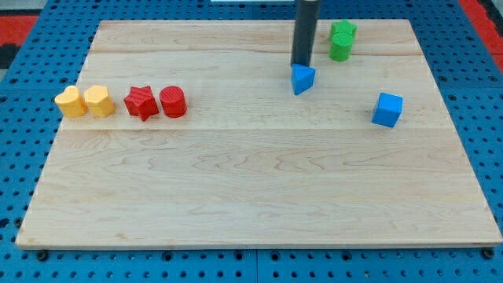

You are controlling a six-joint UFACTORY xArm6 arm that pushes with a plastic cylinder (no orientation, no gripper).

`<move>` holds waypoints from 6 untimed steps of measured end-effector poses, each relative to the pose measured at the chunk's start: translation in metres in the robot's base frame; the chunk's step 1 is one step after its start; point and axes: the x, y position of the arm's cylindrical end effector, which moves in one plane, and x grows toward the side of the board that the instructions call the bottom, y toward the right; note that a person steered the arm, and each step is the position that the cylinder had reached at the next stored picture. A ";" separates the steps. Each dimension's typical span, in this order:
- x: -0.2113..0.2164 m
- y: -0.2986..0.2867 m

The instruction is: Push the blue triangle to the left of the cube

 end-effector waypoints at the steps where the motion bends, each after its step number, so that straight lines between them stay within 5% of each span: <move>1: 0.021 -0.006; 2: 0.041 -0.005; 4: 0.087 0.098; 6: 0.068 0.017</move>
